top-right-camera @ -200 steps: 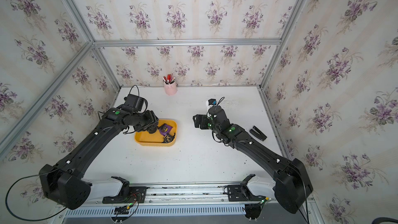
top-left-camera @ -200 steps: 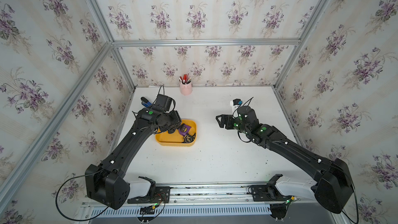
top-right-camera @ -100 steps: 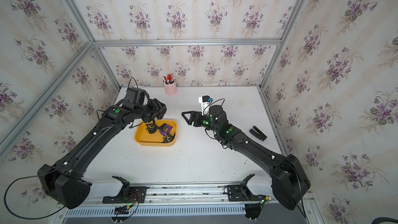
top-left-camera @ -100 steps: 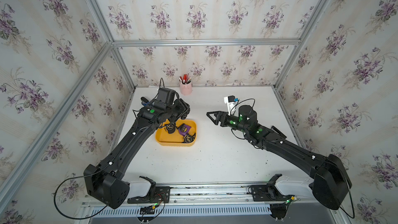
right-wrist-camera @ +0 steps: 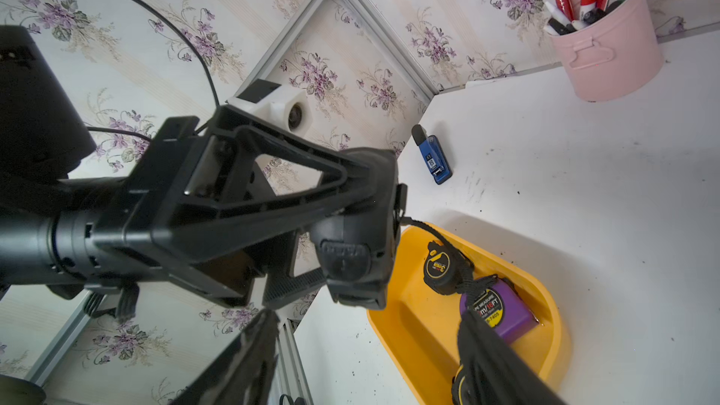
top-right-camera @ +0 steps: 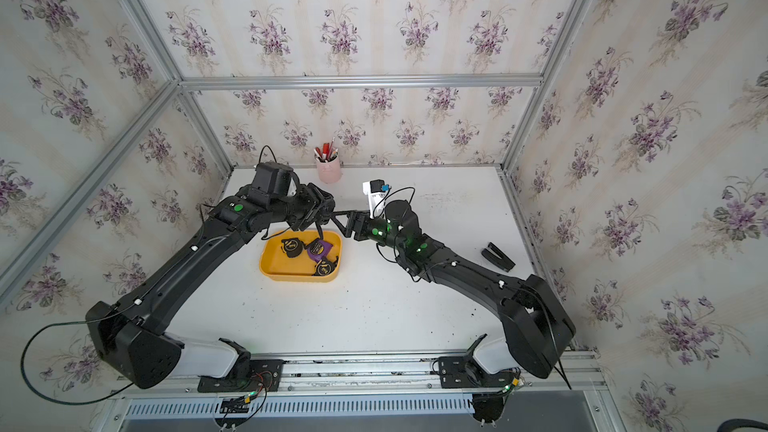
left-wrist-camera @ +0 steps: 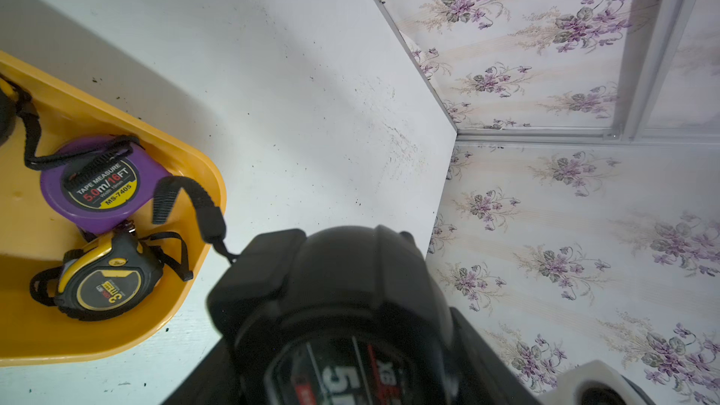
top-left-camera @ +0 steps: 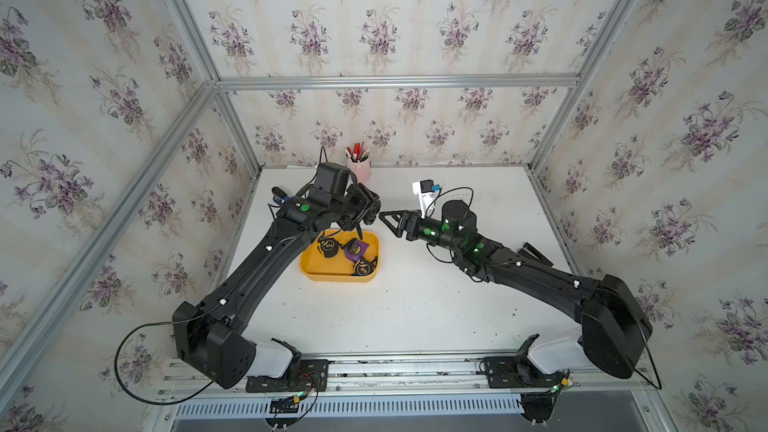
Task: Take the tape measure out of the storage box
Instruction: Place the tape measure at the center of the board.
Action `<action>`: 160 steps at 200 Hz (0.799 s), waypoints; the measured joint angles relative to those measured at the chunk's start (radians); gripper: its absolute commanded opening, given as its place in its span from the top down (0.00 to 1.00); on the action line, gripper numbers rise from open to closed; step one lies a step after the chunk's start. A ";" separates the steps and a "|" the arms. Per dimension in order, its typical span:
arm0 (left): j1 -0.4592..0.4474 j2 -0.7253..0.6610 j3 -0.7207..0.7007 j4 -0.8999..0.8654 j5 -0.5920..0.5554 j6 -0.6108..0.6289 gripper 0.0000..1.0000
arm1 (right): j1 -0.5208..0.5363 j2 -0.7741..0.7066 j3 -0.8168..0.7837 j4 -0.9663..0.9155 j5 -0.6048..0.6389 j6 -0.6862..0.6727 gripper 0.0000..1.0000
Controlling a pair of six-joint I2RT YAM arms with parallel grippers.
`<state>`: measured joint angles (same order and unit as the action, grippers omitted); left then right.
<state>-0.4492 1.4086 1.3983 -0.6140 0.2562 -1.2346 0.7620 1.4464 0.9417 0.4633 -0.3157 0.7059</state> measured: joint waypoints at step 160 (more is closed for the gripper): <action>-0.055 0.040 0.008 0.051 0.008 -0.056 1.00 | 0.025 0.126 0.085 0.047 0.038 -0.007 0.30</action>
<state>-0.5037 1.4483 1.4059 -0.5629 0.2646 -1.2907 0.7872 1.5723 1.0267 0.5106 -0.2779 0.6991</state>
